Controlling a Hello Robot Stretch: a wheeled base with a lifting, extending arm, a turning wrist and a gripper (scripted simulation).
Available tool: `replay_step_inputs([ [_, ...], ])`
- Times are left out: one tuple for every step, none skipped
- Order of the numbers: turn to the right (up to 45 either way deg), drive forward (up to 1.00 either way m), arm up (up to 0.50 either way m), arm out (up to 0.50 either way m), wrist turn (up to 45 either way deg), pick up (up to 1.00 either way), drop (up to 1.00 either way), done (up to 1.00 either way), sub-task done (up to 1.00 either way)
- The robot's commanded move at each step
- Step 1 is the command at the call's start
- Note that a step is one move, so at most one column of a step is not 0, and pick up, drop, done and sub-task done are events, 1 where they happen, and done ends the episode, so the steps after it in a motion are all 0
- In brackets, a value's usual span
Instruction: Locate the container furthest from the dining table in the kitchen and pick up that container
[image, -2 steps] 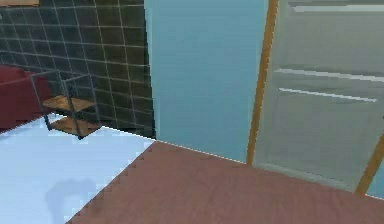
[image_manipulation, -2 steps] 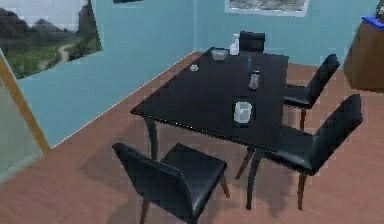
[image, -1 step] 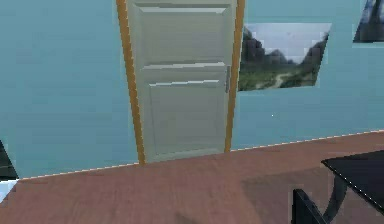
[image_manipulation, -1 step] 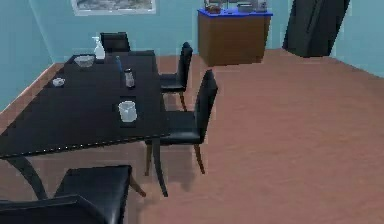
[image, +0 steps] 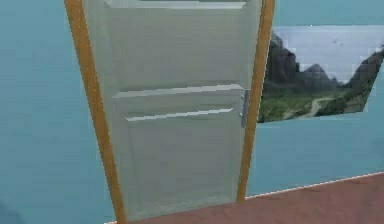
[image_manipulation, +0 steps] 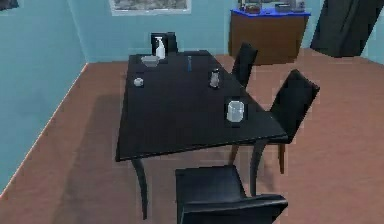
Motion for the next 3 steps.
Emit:
replay_step_inputs([
  [39.0,0.00,0.00,0.00,0.0,0.00,0.00,0.00,0.00],
  [0.0,0.85,0.00,0.00,0.0,0.00,0.00,0.00,0.00],
  [42.0,0.00,0.00,0.00,0.0,0.00,0.00,0.00,0.00],
])
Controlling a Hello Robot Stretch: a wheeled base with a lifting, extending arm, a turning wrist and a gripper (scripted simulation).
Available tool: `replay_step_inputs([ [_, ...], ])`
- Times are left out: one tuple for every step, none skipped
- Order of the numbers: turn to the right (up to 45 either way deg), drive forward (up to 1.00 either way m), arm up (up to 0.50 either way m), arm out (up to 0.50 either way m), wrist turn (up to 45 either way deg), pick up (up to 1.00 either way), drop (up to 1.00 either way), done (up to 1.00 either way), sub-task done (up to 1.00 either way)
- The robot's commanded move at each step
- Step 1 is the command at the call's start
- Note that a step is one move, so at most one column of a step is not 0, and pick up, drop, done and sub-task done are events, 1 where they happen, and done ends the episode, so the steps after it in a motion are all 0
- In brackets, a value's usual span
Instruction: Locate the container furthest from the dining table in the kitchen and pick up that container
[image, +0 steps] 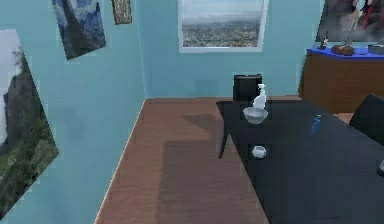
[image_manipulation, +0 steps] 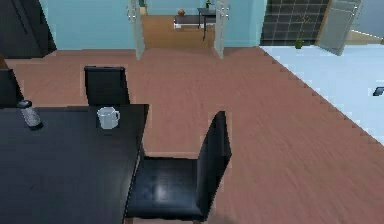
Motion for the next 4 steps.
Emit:
replay_step_inputs([
  [0.0,0.05,0.00,0.00,0.0,0.00,0.00,0.00,0.00],
  [-3.0,0.00,0.00,0.00,0.0,0.00,0.00,0.00,0.00],
  [0.0,0.60,0.00,0.00,0.0,0.00,0.00,0.00,0.00],
  [0.0,0.45,0.00,0.00,0.0,0.00,0.00,0.00,0.00],
])
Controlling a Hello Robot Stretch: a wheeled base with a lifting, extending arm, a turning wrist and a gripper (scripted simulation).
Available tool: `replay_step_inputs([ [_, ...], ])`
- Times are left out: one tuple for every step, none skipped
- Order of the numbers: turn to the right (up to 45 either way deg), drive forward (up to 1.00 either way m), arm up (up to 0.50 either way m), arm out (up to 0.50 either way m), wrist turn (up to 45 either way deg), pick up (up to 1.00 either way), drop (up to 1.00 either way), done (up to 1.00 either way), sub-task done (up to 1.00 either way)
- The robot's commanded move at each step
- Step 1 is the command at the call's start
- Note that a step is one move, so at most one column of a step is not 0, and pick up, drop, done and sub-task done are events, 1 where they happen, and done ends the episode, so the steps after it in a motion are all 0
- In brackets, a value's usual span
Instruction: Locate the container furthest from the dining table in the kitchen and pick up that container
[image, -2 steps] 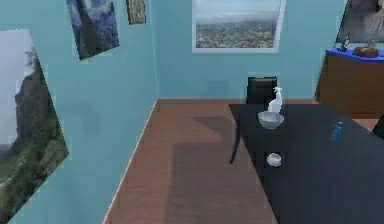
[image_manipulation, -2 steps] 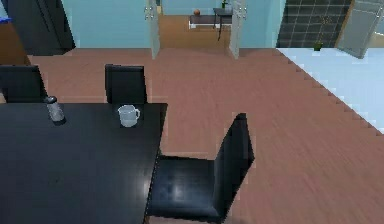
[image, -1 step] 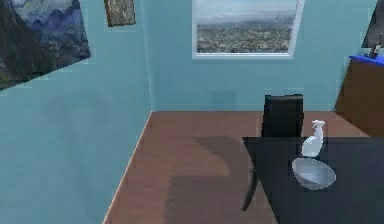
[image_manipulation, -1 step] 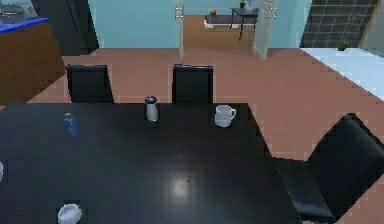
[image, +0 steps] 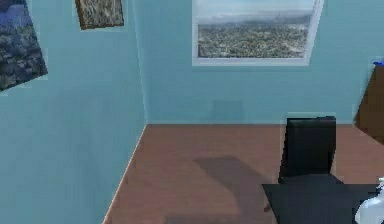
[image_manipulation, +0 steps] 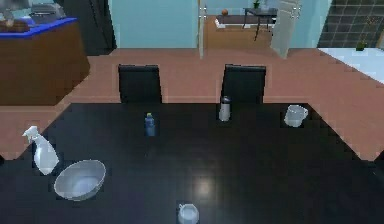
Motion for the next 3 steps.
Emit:
replay_step_inputs([
  [0.0,0.95,0.00,0.00,0.0,0.00,0.00,0.00,0.00],
  [33.0,0.00,0.00,0.00,0.0,0.00,0.00,0.00,0.00],
  [0.0,0.85,0.00,0.00,0.0,0.00,0.00,0.00,0.00],
])
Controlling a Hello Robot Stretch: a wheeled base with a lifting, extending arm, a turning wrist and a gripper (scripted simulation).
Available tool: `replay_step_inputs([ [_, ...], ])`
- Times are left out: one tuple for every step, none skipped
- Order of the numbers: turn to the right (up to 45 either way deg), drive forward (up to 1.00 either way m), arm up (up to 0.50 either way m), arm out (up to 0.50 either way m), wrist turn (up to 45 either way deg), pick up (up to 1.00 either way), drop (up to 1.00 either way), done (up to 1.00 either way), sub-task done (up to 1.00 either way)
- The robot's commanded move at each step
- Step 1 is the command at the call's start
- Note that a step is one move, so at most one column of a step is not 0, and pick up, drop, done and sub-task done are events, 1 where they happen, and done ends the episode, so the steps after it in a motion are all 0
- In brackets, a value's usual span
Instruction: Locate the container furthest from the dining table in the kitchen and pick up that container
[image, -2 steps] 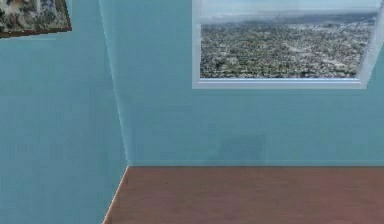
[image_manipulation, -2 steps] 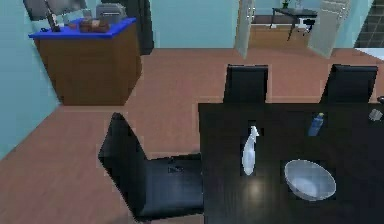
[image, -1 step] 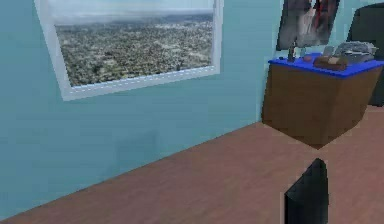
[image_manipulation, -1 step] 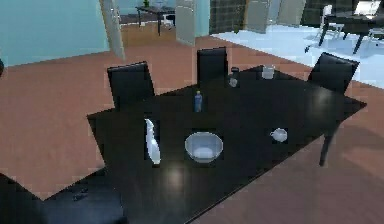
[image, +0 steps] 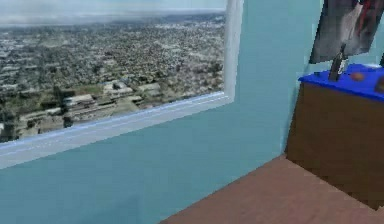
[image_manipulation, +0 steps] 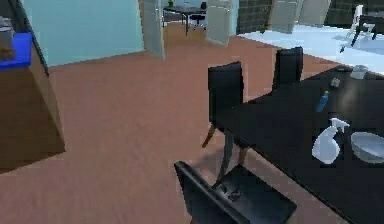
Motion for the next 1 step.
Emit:
replay_step_inputs([
  [-15.0,0.00,0.00,0.00,0.0,0.00,0.00,0.00,0.00],
])
